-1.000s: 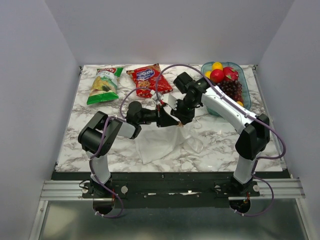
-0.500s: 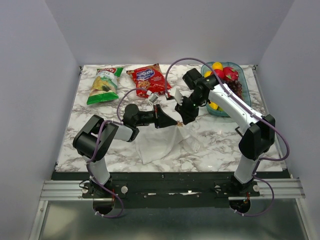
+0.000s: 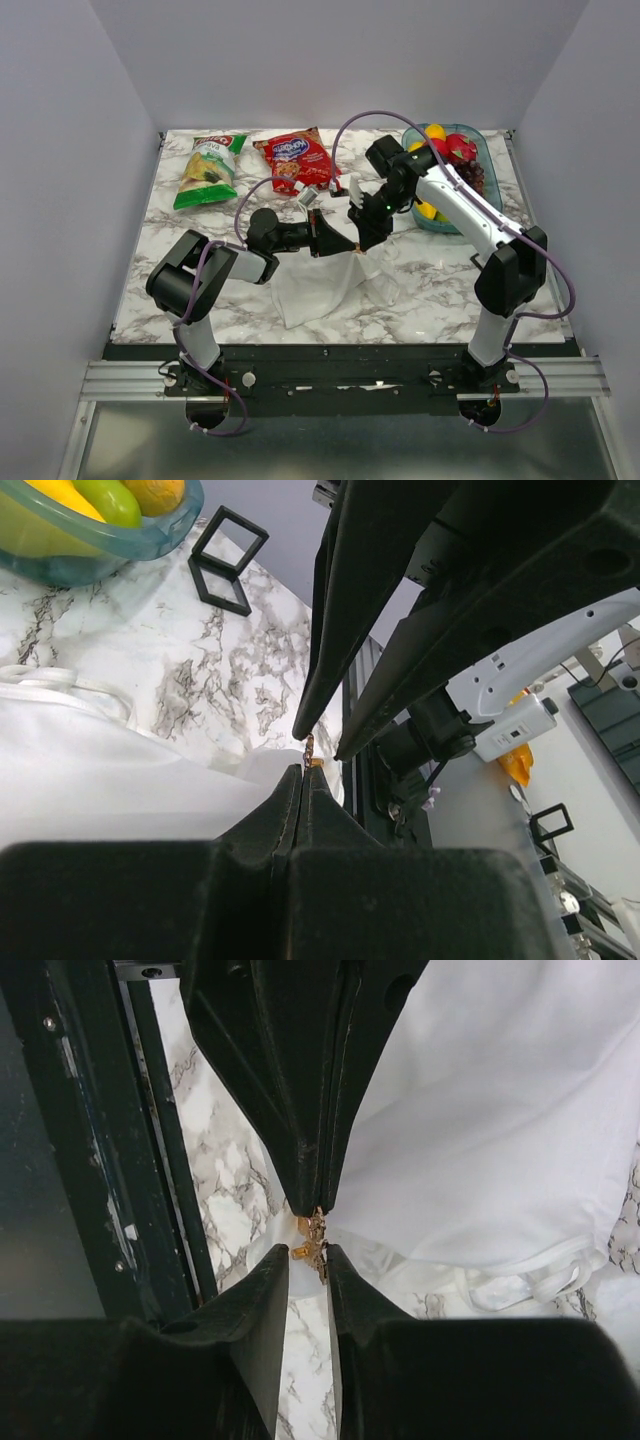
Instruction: Remove the brooch from the garment
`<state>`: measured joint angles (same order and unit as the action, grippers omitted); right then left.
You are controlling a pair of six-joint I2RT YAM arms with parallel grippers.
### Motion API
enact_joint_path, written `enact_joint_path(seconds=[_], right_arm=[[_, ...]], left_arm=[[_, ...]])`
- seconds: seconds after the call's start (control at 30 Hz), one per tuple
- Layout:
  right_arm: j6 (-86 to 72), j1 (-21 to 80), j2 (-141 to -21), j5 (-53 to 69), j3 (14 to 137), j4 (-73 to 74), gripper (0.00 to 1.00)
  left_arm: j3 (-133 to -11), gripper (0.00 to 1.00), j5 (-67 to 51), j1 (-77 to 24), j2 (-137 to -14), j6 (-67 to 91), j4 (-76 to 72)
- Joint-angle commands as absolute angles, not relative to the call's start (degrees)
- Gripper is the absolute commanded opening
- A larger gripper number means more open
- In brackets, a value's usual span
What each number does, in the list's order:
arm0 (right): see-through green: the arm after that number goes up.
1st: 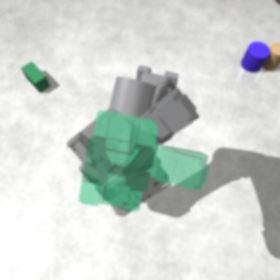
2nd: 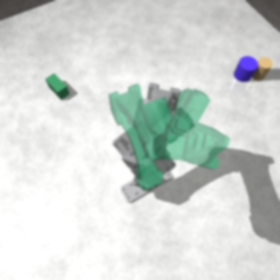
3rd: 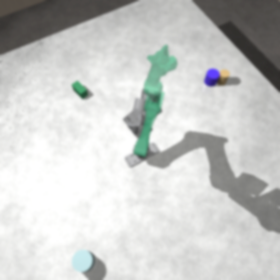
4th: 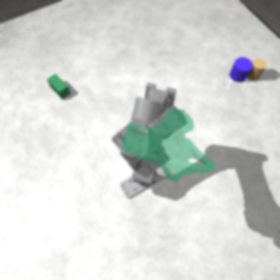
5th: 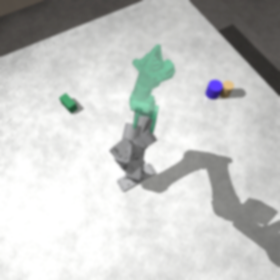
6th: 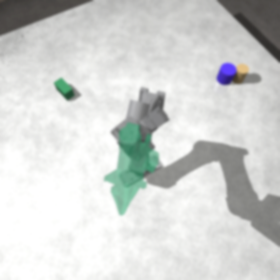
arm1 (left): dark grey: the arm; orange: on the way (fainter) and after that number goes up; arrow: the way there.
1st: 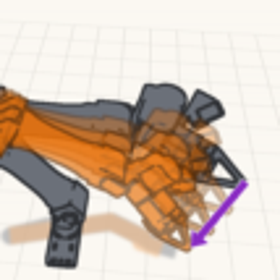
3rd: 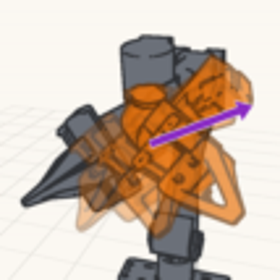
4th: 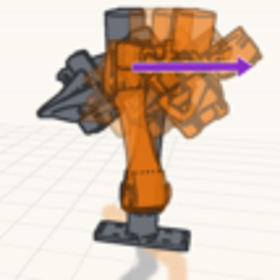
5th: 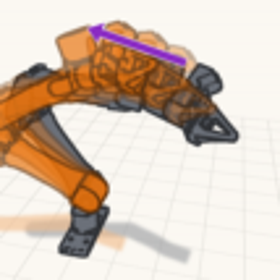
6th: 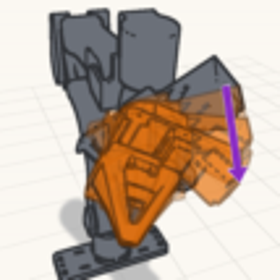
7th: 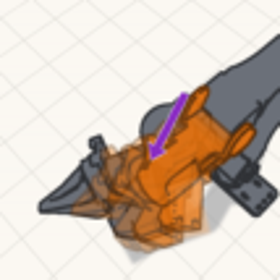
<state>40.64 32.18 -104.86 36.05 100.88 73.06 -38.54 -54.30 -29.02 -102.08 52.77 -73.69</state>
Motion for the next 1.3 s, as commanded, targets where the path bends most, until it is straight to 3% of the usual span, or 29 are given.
enact_joint_path(seconds=[0.0, 0.2, 0.47, 0.6, 0.7, 0.73, 1.03, 1.27], right_arm=[[41.0, 32.7, -106.0, 39.5, 102.0, 74.9, 0.27], [41.1, 32.6, -106.8, 39.4, 101.9, 74.8, 0.19], [40.8, 32.6, -107.8, 38.9, 101.8, 74.5, 0.18], [41.1, 32.6, -108.4, 38.6, 102.7, 74.9, 0.09], [42.1, 32.6, -108.4, 35.6, 104.0, 75.4, 0.04], [43.0, 32.6, -108.5, 32.9, 105.2, 76.1, 0.04], [54.8, 32.7, -108.5, 16.4, 110.0, 87.1, 0.02], [58.0, 34.4, -103.2, 8.8, 97.2, 87.5, 0.02]], left_arm=[[-38.8, 0.00, -53.2, -29.2, -101.0, 52.2, -76.2], [-38.9, 0.00, -53.3, -29.2, -101.1, 52.4, -76.4], [-39.5, 0.00, -53.3, -29.1, -101.6, 53.1, -77.3], [-39.7, 0.01, -53.1, -29.1, -102.1, 52.6, -76.0], [-40.1, 0.24, -52.4, -28.8, -102.0, 51.1, -73.3], [-40.1, 0.27, -52.2, -28.5, -102.0, 50.9, -72.7], [-40.6, 0.39, -52.4, -25.6, -100.7, 48.0, -66.5], [-41.8, 0.44, -50.5, -24.9, -102.2, 48.9, -66.0]])
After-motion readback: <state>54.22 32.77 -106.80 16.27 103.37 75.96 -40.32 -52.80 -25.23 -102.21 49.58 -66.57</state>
